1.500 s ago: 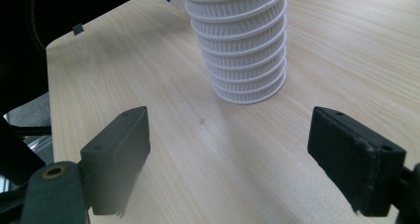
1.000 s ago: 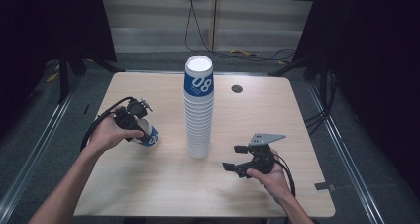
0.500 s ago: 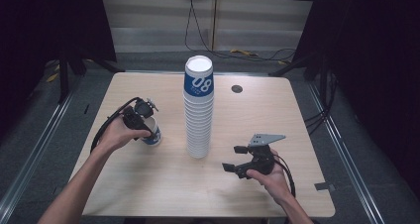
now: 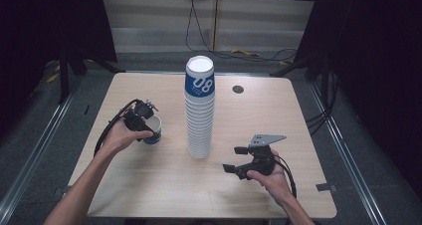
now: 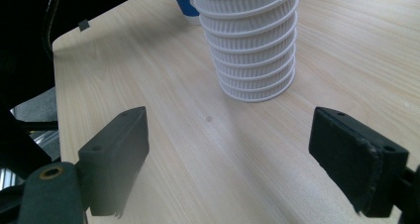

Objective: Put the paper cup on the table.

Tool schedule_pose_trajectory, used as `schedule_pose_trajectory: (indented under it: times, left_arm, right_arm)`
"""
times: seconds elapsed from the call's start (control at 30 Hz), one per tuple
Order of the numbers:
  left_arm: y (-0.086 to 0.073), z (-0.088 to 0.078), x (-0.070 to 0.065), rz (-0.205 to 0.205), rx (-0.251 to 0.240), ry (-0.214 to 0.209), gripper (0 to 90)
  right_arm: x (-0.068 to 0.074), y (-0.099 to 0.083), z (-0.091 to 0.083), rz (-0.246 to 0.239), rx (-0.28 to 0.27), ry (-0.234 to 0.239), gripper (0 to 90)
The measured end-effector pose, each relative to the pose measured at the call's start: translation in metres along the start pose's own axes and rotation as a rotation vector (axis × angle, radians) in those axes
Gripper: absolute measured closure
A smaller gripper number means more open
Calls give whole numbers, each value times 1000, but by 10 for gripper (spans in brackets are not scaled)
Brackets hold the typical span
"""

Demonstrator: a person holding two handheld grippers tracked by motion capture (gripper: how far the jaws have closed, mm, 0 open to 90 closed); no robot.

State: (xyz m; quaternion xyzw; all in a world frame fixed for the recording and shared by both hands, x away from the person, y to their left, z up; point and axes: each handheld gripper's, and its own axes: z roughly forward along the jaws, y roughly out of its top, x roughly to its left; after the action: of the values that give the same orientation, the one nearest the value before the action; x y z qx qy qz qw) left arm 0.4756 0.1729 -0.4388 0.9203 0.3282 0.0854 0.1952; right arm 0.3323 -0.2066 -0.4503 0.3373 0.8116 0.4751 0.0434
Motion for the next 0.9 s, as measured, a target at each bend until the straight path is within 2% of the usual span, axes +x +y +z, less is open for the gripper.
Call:
schedule_pose_trajectory:
  times: [0.13,0.2,0.23,0.3,0.33,0.4,0.6,0.7,0.73,0.8,0.9]
  left_arm:
    - [-6,4,1,-16,-6,-4,149]
    - [-10,7,1,-21,5,-23,167]
    - [-12,8,2,-15,-13,-35,167]
    - [-16,10,4,-43,-12,-40,165]
    - [-18,11,3,-34,-13,-37,165]
    - [-21,12,4,-35,-12,-58,167]
    - [-32,10,6,-49,-49,-61,166]
    - [-39,8,8,-92,-102,-89,163]
    - [-41,8,8,-102,-119,-84,165]
    - [-43,7,7,-102,-129,-64,159]
    - [-47,6,6,-99,-145,-72,161]
  right_arm:
    - [-1,-1,0,7,4,-5,151]
    - [-1,-1,0,9,7,-5,151]
    - [-1,-1,0,8,8,-5,151]
    - [-1,-1,0,7,9,-4,151]
    - [-1,-1,0,6,8,-3,151]
    - [-1,-1,1,10,12,0,151]
    - [-1,-2,2,13,18,0,151]
    - [-1,-2,1,13,16,-3,151]
    - [-1,-2,1,16,16,-5,151]
    - [-1,-3,1,21,13,-6,151]
    - [-1,-3,0,20,12,-10,151]
